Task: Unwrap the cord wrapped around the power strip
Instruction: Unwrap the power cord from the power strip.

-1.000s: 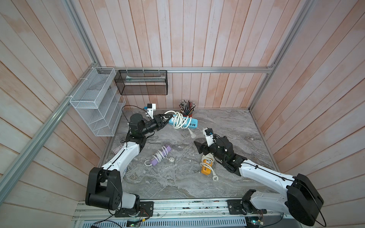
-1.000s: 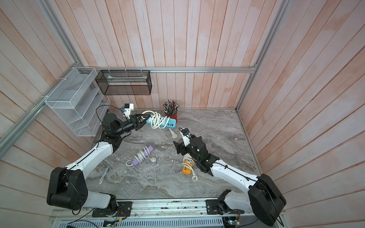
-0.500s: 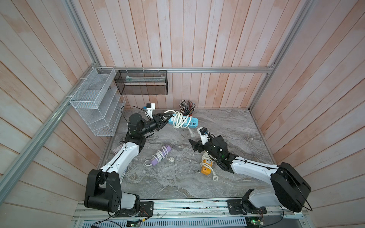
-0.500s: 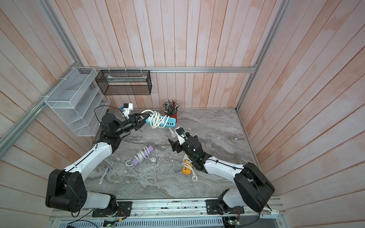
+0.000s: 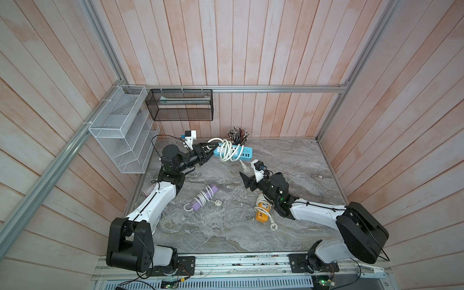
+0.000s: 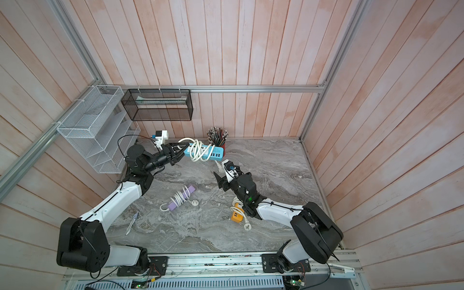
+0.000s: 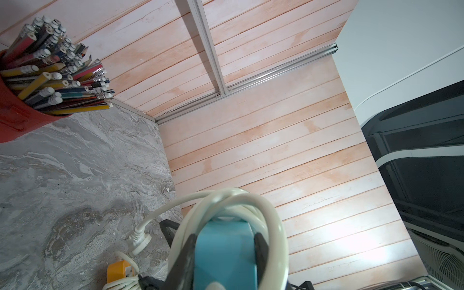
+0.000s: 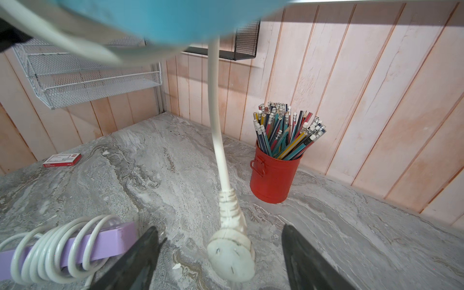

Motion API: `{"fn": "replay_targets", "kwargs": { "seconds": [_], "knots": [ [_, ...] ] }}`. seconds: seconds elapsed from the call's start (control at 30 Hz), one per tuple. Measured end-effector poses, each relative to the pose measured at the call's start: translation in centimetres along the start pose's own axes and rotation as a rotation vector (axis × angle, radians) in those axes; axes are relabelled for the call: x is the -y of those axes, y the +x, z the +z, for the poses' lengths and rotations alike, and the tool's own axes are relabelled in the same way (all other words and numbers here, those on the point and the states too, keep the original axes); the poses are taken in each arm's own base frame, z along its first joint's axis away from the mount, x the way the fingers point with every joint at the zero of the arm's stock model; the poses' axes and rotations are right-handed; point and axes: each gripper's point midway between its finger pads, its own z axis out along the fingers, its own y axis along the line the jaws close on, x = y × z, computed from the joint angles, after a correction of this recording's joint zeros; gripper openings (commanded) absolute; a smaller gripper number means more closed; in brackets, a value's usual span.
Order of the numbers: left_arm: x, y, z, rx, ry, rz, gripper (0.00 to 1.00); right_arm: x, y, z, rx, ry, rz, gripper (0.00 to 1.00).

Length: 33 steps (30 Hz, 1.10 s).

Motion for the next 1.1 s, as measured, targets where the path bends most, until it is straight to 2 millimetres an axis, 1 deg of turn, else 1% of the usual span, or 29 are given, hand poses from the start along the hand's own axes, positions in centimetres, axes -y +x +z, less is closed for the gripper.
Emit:
{"fn": "replay_targets", "kwargs": {
  "seconds": [0.2, 0.43, 0.67, 0.87, 0.97, 1.07, 1.1],
  "knots": [
    [1.0, -0.1, -0.1, 0.006, 0.025, -0.009, 0.00, 0.1, 0.5, 0.3, -0.001, 0.008, -0.015, 0.67],
    [1.4, -0.1, -0.2, 0.007, 0.039, -0.018, 0.00, 0.3, -0.1, 0.4, 0.025, 0.020, -0.020, 0.61],
    [1.8, -0.1, -0.2, 0.009, 0.053, -0.024, 0.00, 0.3, -0.1, 0.6, 0.029, 0.024, -0.029, 0.41],
    [1.7, 0.1, -0.2, 0.007, 0.057, -0.034, 0.00, 0.3, 0.0, 0.8, 0.026, 0.024, -0.034, 0.27],
    [1.7, 0.1, -0.2, 0.005, 0.059, -0.037, 0.00, 0.3, -0.2, 0.9, 0.030, 0.024, -0.034, 0.17],
    [1.8, 0.1, -0.2, 0.005, 0.059, -0.037, 0.00, 0.3, -0.2, 0.9, 0.030, 0.024, -0.034, 0.10],
    [1.8, 0.1, -0.2, 0.006, 0.060, -0.037, 0.00, 0.3, -0.2, 0.9, 0.030, 0.024, -0.034, 0.10]
  ]
}}
